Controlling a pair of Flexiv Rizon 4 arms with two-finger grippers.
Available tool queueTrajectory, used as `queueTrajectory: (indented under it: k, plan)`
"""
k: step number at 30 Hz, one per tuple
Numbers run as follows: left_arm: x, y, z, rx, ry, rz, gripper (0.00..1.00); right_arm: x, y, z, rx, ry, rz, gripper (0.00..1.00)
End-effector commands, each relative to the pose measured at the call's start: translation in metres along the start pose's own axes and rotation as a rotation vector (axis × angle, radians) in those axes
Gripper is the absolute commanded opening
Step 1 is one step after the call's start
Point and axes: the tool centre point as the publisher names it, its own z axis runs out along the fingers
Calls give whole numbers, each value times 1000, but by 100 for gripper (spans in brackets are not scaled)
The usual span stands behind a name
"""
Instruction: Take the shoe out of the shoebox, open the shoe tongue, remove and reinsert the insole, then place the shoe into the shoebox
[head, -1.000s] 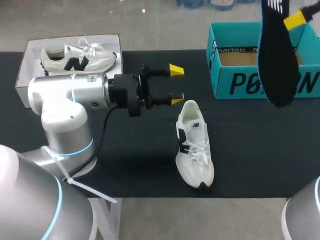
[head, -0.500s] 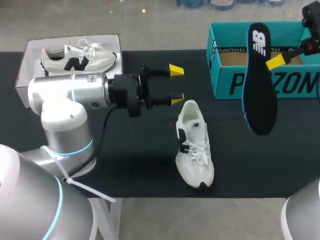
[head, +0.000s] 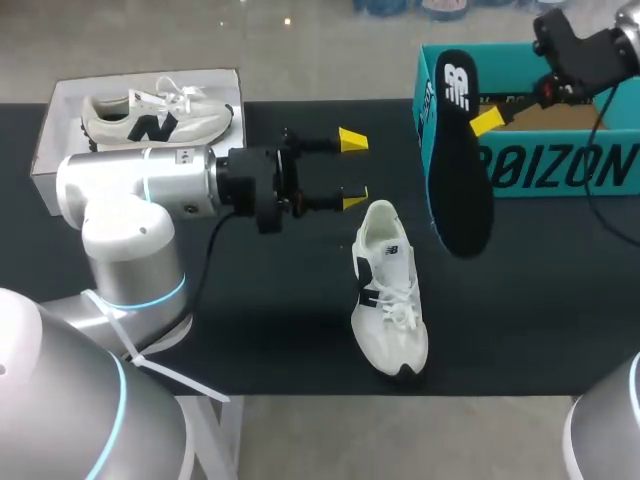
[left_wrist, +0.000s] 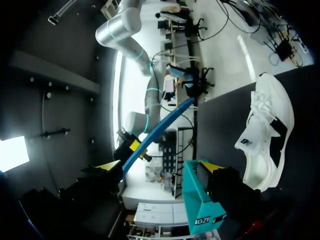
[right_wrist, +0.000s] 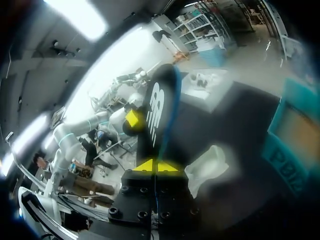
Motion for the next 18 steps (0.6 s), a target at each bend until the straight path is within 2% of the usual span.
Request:
queueTrajectory:
  k: [1,9,18]
  plan:
    - [1,-1,1,-4,-3,2,100,-17,25,16,55,44,4,0]
    - [1,-1,1,-4,-3,2,100,-38,36,38,65,72,53,0]
    - [1,-1,1,-4,-3,2,100,-41,41,56,74,95,83,0]
